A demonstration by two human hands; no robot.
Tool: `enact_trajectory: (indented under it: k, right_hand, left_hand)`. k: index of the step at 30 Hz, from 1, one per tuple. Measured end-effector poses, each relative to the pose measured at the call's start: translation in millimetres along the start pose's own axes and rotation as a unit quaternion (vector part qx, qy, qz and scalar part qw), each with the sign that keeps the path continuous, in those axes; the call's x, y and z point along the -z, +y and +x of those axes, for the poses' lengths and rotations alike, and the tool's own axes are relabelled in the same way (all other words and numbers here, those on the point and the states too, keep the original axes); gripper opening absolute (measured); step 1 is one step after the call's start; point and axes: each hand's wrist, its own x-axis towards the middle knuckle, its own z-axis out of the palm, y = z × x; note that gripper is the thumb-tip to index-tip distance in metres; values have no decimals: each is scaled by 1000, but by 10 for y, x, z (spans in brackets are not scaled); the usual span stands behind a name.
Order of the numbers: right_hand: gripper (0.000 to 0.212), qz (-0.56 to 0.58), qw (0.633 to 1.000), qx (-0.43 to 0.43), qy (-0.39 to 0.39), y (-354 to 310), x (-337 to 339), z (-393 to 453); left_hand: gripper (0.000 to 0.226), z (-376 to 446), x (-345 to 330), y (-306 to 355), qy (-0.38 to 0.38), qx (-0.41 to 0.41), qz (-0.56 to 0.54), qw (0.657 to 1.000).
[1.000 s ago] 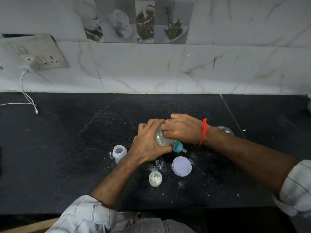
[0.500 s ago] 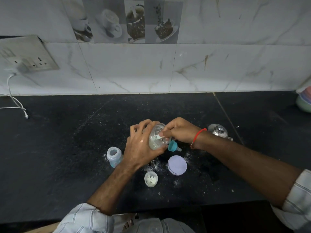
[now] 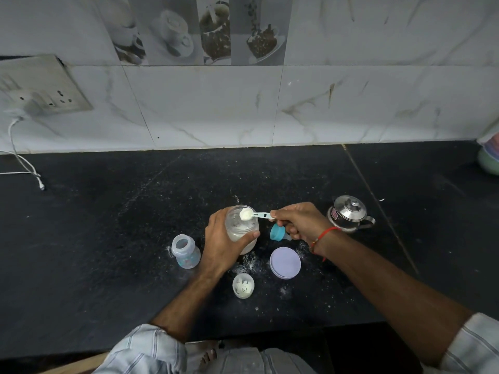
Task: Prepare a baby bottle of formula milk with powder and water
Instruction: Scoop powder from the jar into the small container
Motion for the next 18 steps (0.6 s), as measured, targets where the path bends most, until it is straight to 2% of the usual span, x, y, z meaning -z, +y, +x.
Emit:
enact_trajectory:
  k: [5,6,10,12,15,18]
  right_hand:
    - [17,7,1000,-15,11,112,-95,78]
    - [17,11,1000,-17,9,129,-117,87]
    - [16,21,1000,-17,7,159,-172,90]
    - [17,29,999,-15,2,166,-185,91]
    - [18,36,999,-12,-7,189,-187,96]
    - [19,34,999,-11,-13,209,-181,86]
  left_hand:
    - [79,-58,-45,-242,-9,22,-36,999]
    - [85,-65,-51,-284,-16,31,-37,999]
    - [134,-150,-11,-340,-59,95,-45,993]
    - [144,-284,49,-322,-62,95,-69,991]
    - [125,-605,141,-334,-23,47,-65,997]
    - [103,-932,173,-408,15,-33,-4,999]
